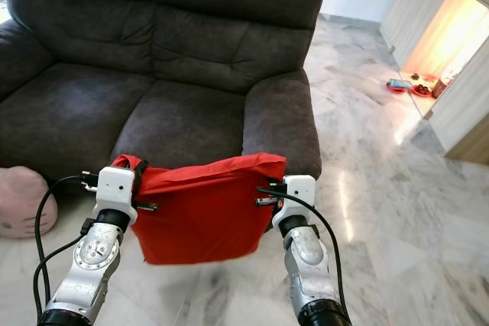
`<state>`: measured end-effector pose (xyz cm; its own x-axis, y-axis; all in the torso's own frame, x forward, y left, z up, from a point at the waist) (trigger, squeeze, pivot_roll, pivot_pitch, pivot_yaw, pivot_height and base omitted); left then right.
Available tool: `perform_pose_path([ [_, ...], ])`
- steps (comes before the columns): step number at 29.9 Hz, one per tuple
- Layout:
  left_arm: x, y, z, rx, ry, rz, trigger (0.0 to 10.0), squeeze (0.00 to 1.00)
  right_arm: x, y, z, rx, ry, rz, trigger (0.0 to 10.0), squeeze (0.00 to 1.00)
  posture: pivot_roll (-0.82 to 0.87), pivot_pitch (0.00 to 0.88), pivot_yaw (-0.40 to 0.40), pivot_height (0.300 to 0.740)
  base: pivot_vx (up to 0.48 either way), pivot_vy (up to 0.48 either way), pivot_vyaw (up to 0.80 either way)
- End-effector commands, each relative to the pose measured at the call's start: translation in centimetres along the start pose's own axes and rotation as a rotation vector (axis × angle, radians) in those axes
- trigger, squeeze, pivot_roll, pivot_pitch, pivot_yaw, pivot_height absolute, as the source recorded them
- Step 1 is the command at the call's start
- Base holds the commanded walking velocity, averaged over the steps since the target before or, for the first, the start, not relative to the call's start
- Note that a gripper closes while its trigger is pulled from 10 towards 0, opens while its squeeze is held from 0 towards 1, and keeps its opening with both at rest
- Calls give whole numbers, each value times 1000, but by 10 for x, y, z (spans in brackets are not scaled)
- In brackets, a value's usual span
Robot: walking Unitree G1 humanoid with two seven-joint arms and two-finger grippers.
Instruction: Move the pillow to the sofa from floor
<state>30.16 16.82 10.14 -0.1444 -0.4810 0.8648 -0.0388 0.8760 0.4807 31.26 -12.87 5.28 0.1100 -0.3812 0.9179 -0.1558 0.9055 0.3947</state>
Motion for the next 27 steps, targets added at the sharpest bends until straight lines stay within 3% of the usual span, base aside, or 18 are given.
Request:
perform_pose_path([
  [1,9,22,-5,85,-49,-11,10000,0,29,-23,0,-97,-136,-9,10000,0,149,0,-136,740,0,0,-594],
  [11,9,22,-5,83,-48,-12,10000,0,31,-22,-1,-96,-141,-7,10000,0,151,0,-139,740,0,0,0],
  [21,20,35,-7,125,-91,-38,10000,0,46,-14,-4,-56,-204,19,10000,0,151,0,-135,740,0,0,0],
  [27,43,44,-11,146,-174,-77,10000,0,65,-3,-6,-15,-273,41,10000,0,149,0,-133,740,216,0,0],
])
Point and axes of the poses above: a point about 5 cm out from each wrist's last joint towards the gripper, its own z axis pointing back from the gripper into the wrist, its own x axis along the axis of the wrist's last joint, y = z × x, the point moved 1 cm from there along -z, pointing out of the wrist towards the gripper, and after that the axes turned 15 degrees about -z, right-handed, at the moved point
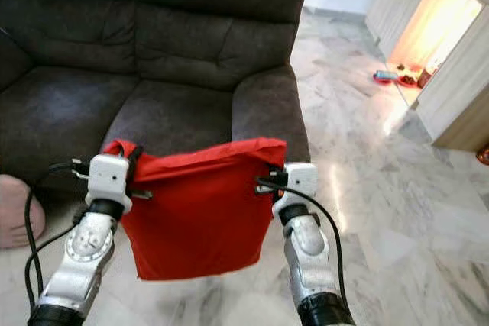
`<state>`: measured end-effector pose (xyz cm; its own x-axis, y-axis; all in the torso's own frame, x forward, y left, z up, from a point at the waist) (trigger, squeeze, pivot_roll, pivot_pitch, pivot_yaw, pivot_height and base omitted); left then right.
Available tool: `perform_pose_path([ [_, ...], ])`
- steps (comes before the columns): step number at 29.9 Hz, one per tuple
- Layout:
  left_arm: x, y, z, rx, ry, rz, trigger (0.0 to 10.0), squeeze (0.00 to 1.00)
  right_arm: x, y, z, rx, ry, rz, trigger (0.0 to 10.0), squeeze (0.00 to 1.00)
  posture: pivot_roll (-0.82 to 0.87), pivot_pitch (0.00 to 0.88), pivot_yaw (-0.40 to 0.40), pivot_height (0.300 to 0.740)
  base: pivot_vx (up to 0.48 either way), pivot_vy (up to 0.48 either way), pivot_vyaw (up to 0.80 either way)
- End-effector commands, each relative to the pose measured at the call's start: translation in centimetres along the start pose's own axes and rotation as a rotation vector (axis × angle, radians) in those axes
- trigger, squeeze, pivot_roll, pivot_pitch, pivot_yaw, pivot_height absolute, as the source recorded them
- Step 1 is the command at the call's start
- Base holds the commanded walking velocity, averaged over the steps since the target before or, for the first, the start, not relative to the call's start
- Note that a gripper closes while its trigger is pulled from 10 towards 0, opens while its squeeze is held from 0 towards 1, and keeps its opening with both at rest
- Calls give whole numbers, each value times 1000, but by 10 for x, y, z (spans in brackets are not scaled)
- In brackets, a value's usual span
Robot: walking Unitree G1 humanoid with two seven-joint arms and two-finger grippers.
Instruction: Move the pillow to the sofa from floor
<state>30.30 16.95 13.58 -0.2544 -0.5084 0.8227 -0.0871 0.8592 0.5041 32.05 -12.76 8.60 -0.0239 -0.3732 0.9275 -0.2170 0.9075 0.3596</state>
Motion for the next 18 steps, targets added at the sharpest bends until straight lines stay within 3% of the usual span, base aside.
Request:
perform_pose_path([
  [1,15,27,-8,105,-64,-47,10000,0,36,-17,-4,-75,-149,16,10000,0,151,0,-133,740,270,0,0],
  [18,33,37,-16,129,-112,-79,10000,0,68,-5,-11,-36,-232,35,10000,0,152,0,-135,740,291,0,0],
])
Point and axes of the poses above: a point about 5 cm out from each wrist's last joint towards the gripper, its own z axis pointing back from the gripper into the wrist, its own x axis along the axis of the wrist's last joint, y = z × x, the point moved 1 cm from there along -z, pointing out of the wrist towards the gripper, and after that the axes turned 15 degrees about -z, right-handed, at the moved point
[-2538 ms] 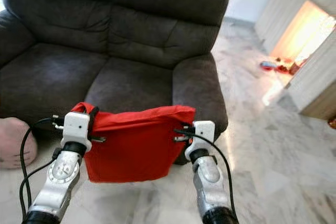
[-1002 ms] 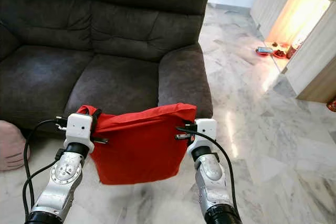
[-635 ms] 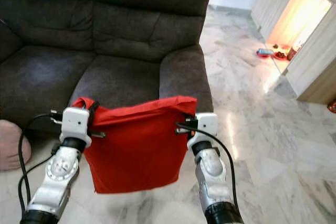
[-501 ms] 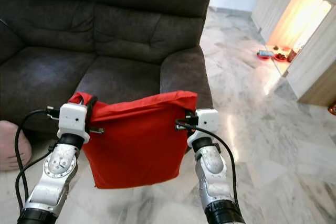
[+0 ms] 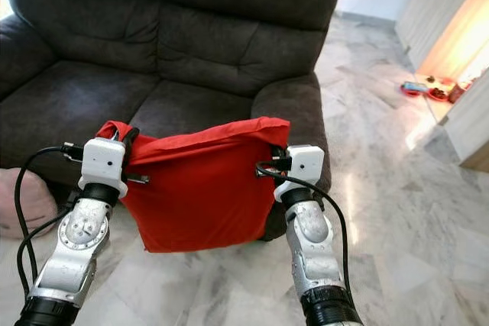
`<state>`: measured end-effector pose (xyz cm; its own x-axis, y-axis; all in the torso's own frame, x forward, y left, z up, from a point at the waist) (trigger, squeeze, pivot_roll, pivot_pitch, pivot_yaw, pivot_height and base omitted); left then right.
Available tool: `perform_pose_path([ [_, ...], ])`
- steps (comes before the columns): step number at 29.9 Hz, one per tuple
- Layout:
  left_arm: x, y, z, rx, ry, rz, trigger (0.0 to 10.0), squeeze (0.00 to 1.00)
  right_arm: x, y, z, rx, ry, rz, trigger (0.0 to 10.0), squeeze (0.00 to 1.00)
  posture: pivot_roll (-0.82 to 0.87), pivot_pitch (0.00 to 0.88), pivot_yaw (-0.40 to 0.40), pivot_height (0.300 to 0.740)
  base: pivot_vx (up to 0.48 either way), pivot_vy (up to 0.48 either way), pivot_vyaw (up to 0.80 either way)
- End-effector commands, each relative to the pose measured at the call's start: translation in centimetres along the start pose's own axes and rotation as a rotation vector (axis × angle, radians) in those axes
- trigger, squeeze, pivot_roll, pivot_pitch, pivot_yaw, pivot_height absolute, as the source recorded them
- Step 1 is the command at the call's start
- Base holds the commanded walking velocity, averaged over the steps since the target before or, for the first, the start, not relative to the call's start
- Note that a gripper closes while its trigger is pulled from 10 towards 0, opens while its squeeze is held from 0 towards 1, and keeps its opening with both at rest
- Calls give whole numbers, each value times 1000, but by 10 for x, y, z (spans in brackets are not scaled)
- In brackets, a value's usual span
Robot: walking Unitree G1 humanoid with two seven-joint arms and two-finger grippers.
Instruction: Move the pillow to the sofa from floor
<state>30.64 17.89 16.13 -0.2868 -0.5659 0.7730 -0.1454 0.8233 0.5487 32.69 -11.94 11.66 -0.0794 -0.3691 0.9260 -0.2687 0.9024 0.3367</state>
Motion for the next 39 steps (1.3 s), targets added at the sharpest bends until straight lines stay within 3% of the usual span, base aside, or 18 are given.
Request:
perform_pose_path([
  [1,18,18,-9,93,-70,-9,10000,0,44,-22,-2,-89,-179,21,10000,0,152,0,-135,740,319,0,0],
  [8,29,23,-14,106,-97,4,10000,0,51,-19,-5,-84,-191,0,10000,0,152,0,-135,740,322,0,-566],
  [17,38,35,-21,137,-114,13,10000,0,59,-15,-6,-73,-209,6,10000,0,154,0,-137,740,331,0,0],
  [23,55,48,-27,176,-166,8,10000,0,76,-2,-11,-22,-262,1,10000,0,156,0,-136,740,345,0,0],
  [34,83,72,-38,256,-222,-7,10000,0,112,37,-20,141,-330,-28,10000,0,160,0,-142,740,346,0,0],
  [39,90,78,-39,276,-235,-6,10000,0,122,42,-21,155,-354,-44,10000,0,160,0,-144,740,345,0,0],
])
Point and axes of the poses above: a point about 5 cm out from each wrist's last joint towards the gripper, its own z axis pointing back from the gripper into the wrist, its own x axis along the axis of the wrist's last joint, y = z × x, the point moved 1 cm from there along -z, pointing out of the wrist towards the gripper, and after that the axes turned 15 degrees about -z, right-handed, at the moved point
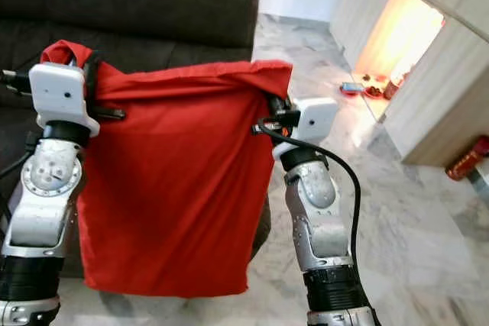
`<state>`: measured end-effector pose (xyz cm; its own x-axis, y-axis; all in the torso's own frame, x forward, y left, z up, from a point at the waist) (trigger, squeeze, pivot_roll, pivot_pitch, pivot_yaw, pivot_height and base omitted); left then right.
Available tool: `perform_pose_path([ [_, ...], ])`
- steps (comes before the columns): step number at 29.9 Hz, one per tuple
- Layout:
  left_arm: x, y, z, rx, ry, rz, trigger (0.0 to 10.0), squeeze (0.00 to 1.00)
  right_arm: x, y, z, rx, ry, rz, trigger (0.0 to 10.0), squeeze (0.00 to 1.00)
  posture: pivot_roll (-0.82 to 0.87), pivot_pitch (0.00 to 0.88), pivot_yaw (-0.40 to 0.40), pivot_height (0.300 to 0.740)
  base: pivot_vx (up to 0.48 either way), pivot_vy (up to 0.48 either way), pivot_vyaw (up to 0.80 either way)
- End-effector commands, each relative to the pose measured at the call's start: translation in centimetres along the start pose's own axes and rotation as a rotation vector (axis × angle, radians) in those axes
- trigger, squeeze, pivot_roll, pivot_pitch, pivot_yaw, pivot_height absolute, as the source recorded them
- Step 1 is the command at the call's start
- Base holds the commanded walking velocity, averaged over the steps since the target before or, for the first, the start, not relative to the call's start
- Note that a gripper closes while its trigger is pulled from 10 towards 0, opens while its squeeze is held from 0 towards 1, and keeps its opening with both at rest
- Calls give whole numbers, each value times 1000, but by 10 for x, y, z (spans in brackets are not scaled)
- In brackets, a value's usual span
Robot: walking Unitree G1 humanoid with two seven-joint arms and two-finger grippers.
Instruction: Move the pillow to the sofa from floor
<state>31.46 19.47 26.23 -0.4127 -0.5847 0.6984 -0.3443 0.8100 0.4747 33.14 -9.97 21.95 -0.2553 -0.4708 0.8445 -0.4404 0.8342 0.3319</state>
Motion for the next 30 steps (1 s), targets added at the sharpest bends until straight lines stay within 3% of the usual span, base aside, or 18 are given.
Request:
perform_pose_path([
  [1,24,12,-6,71,-92,16,10000,0,41,-3,-3,-4,-154,18,10000,0,160,0,-144,740,345,0,0],
  [5,26,13,-6,77,-92,14,10000,0,50,12,-9,59,-171,-2,10000,0,160,0,-147,740,349,0,0],
  [12,29,17,-8,92,-92,9,10000,0,52,21,-10,89,-161,-14,10000,0,163,0,-149,740,348,0,0],
  [17,31,21,-8,107,-98,-3,10000,0,58,35,-12,152,-164,-47,10000,0,162,0,-153,740,346,0,0],
  [26,30,25,-9,122,-91,-11,10000,0,53,53,-11,237,-128,-82,10000,0,165,0,-156,740,349,0,0],
  [30,31,30,-9,145,-95,-21,10000,0,54,68,-9,319,-107,-117,10000,0,163,0,-158,740,337,0,0],
])
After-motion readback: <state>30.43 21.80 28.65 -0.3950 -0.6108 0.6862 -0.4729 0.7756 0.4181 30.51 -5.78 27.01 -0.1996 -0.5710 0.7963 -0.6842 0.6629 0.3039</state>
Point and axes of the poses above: a point about 5 cm out from each wrist's last joint towards the gripper, its own z axis pointing back from the gripper into the wrist, its own x axis along the axis of the wrist's last joint, y = z × x, the point moved 1 cm from there along -z, pointing out of the wrist towards the gripper, and after that the axes turned 15 degrees about -z, right-handed, at the moved point
